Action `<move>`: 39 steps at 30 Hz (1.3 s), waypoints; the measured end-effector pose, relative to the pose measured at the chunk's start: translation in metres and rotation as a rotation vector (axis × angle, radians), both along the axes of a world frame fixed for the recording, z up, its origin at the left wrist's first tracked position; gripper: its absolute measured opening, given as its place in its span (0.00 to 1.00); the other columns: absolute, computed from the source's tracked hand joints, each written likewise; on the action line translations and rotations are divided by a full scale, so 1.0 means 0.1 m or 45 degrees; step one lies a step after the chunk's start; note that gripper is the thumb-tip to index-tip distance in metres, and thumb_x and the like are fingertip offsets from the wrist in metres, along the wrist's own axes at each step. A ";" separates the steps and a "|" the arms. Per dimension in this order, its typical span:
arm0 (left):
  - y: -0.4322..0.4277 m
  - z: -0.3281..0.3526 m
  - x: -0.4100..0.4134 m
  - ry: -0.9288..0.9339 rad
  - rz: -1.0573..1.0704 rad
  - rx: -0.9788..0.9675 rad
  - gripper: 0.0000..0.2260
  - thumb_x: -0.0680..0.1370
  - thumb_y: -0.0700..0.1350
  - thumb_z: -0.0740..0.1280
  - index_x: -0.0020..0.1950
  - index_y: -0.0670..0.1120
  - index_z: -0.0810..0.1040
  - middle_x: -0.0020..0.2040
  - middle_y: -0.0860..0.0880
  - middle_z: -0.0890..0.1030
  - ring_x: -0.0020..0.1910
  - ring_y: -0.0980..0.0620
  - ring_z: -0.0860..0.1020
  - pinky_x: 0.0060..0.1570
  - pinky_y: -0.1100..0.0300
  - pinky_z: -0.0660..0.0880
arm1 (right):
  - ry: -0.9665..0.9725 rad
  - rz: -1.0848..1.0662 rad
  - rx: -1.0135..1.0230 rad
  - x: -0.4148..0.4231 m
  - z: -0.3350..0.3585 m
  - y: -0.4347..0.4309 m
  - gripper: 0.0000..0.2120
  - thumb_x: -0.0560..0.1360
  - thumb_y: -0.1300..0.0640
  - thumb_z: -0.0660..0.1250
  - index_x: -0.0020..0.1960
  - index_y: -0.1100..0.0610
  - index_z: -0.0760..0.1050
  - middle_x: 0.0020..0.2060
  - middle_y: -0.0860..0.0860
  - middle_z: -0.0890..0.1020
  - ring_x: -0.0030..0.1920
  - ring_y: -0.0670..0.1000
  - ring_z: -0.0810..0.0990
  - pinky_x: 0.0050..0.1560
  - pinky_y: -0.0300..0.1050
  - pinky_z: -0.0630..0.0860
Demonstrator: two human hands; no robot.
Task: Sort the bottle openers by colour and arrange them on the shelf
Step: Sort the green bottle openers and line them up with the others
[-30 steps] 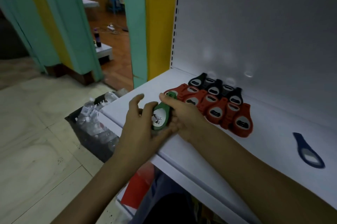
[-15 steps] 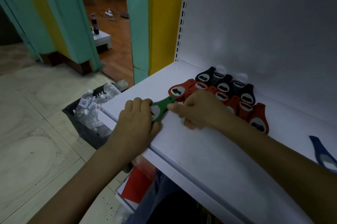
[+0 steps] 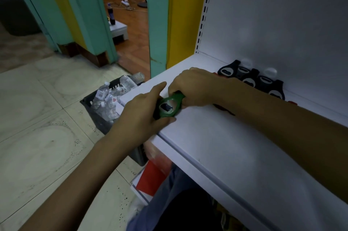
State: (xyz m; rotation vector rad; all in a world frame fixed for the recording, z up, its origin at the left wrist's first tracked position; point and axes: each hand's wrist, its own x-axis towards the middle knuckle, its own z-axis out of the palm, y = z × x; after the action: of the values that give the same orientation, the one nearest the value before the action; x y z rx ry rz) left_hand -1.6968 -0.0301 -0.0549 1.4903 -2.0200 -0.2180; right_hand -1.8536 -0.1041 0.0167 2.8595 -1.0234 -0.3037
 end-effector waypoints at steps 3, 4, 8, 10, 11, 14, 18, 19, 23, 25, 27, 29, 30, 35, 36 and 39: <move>-0.07 -0.01 -0.04 0.031 0.015 -0.056 0.38 0.67 0.55 0.75 0.73 0.49 0.63 0.57 0.49 0.81 0.54 0.48 0.78 0.48 0.56 0.73 | 0.000 -0.008 0.001 0.02 0.02 -0.10 0.08 0.72 0.54 0.70 0.49 0.52 0.75 0.40 0.47 0.73 0.43 0.49 0.69 0.44 0.42 0.62; -0.08 -0.01 -0.04 0.059 0.026 -0.045 0.38 0.66 0.55 0.75 0.72 0.49 0.64 0.58 0.48 0.80 0.54 0.48 0.78 0.49 0.56 0.73 | -0.007 -0.021 0.026 0.03 0.03 -0.13 0.09 0.71 0.54 0.71 0.50 0.54 0.76 0.41 0.48 0.75 0.43 0.50 0.71 0.41 0.41 0.62; -0.09 0.01 0.00 0.153 0.024 0.053 0.40 0.64 0.57 0.76 0.72 0.52 0.64 0.62 0.49 0.78 0.56 0.50 0.78 0.54 0.55 0.75 | -0.012 -0.062 0.169 0.04 0.08 -0.20 0.16 0.69 0.55 0.73 0.56 0.54 0.79 0.45 0.48 0.80 0.44 0.49 0.75 0.38 0.40 0.67; -0.09 0.01 0.03 0.196 0.011 0.056 0.39 0.63 0.55 0.77 0.72 0.52 0.65 0.60 0.49 0.79 0.55 0.51 0.79 0.53 0.57 0.75 | -0.020 -0.052 0.176 0.03 0.08 -0.23 0.14 0.68 0.54 0.74 0.53 0.55 0.81 0.44 0.50 0.82 0.44 0.51 0.77 0.38 0.40 0.69; -0.09 0.02 0.04 0.207 0.004 0.048 0.39 0.63 0.54 0.77 0.71 0.52 0.66 0.59 0.50 0.80 0.53 0.51 0.80 0.52 0.59 0.74 | -0.020 -0.050 0.170 0.03 0.08 -0.24 0.13 0.68 0.54 0.74 0.51 0.55 0.82 0.43 0.51 0.83 0.44 0.51 0.78 0.36 0.40 0.68; -0.11 0.03 0.04 0.204 0.008 0.027 0.39 0.62 0.54 0.78 0.70 0.51 0.68 0.57 0.49 0.81 0.50 0.53 0.80 0.49 0.62 0.72 | -0.002 -0.046 0.167 0.07 0.09 -0.26 0.12 0.68 0.53 0.74 0.50 0.55 0.82 0.41 0.51 0.83 0.41 0.50 0.77 0.33 0.37 0.66; -0.11 0.03 0.04 0.183 0.024 0.012 0.36 0.63 0.57 0.77 0.68 0.49 0.72 0.58 0.49 0.81 0.52 0.52 0.79 0.50 0.63 0.72 | 0.012 -0.061 0.167 0.09 0.11 -0.27 0.12 0.68 0.53 0.74 0.50 0.55 0.81 0.39 0.49 0.81 0.40 0.48 0.75 0.32 0.37 0.65; -0.11 0.03 0.03 0.146 0.020 -0.017 0.34 0.63 0.57 0.77 0.66 0.48 0.74 0.57 0.49 0.81 0.52 0.51 0.80 0.50 0.62 0.73 | 0.010 -0.062 0.170 0.09 0.11 -0.27 0.12 0.69 0.53 0.74 0.51 0.54 0.81 0.39 0.48 0.79 0.40 0.48 0.75 0.32 0.36 0.65; -0.10 0.04 -0.01 0.013 0.039 -0.113 0.24 0.67 0.54 0.76 0.60 0.48 0.78 0.51 0.48 0.83 0.47 0.48 0.80 0.45 0.58 0.74 | 0.011 -0.063 0.185 0.08 0.07 -0.25 0.11 0.69 0.55 0.73 0.51 0.54 0.81 0.42 0.49 0.81 0.43 0.49 0.76 0.36 0.38 0.67; -0.10 0.04 -0.03 -0.022 0.042 -0.111 0.22 0.67 0.53 0.75 0.59 0.47 0.78 0.49 0.48 0.83 0.46 0.48 0.79 0.44 0.56 0.75 | 0.021 -0.074 0.172 0.07 0.05 -0.23 0.11 0.70 0.56 0.73 0.52 0.54 0.80 0.45 0.50 0.82 0.45 0.50 0.77 0.40 0.40 0.67; -0.10 0.04 -0.03 -0.014 0.044 -0.104 0.22 0.68 0.53 0.75 0.59 0.47 0.78 0.49 0.48 0.83 0.46 0.48 0.79 0.44 0.56 0.75 | 0.033 -0.085 0.148 0.06 0.03 -0.22 0.11 0.71 0.56 0.72 0.52 0.54 0.79 0.46 0.51 0.81 0.47 0.50 0.76 0.42 0.41 0.66; -0.10 0.06 -0.04 -0.002 0.050 -0.074 0.24 0.67 0.53 0.75 0.60 0.47 0.77 0.51 0.48 0.83 0.47 0.48 0.79 0.45 0.56 0.75 | 0.043 -0.108 0.132 0.05 0.03 -0.18 0.13 0.71 0.56 0.71 0.56 0.54 0.78 0.50 0.51 0.81 0.51 0.50 0.76 0.44 0.41 0.66; -0.10 0.07 -0.04 -0.002 0.045 -0.037 0.26 0.67 0.54 0.75 0.63 0.47 0.75 0.53 0.48 0.82 0.50 0.47 0.79 0.47 0.57 0.74 | 0.051 -0.129 0.119 0.03 0.04 -0.15 0.17 0.72 0.56 0.71 0.60 0.53 0.76 0.53 0.51 0.80 0.54 0.51 0.75 0.47 0.42 0.66; -0.01 0.20 -0.11 -0.071 -0.075 0.037 0.44 0.66 0.67 0.66 0.75 0.45 0.59 0.74 0.46 0.63 0.73 0.48 0.61 0.68 0.59 0.57 | -0.240 -0.308 -0.032 -0.38 0.20 0.18 0.31 0.75 0.51 0.67 0.74 0.51 0.61 0.71 0.51 0.69 0.69 0.52 0.67 0.66 0.47 0.64; 0.02 0.24 -0.19 -0.095 -0.127 -0.036 0.44 0.67 0.67 0.63 0.75 0.44 0.59 0.76 0.46 0.60 0.74 0.49 0.56 0.69 0.59 0.53 | -0.326 -0.341 -0.065 -0.52 0.21 0.31 0.30 0.75 0.49 0.67 0.74 0.51 0.61 0.70 0.51 0.69 0.69 0.52 0.67 0.67 0.48 0.64; 0.12 0.33 -0.64 -0.099 -0.320 -0.228 0.37 0.72 0.61 0.65 0.75 0.43 0.60 0.76 0.46 0.59 0.76 0.49 0.54 0.72 0.57 0.52 | -0.493 -0.442 -0.166 -1.01 0.14 0.83 0.27 0.73 0.48 0.70 0.70 0.52 0.68 0.64 0.51 0.76 0.62 0.53 0.74 0.62 0.50 0.70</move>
State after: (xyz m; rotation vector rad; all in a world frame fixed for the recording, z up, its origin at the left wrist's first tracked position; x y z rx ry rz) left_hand -1.7610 -0.0177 -0.0218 1.1516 -2.2247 -0.0787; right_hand -1.9541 -0.0207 0.0312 2.6677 -1.5440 0.3003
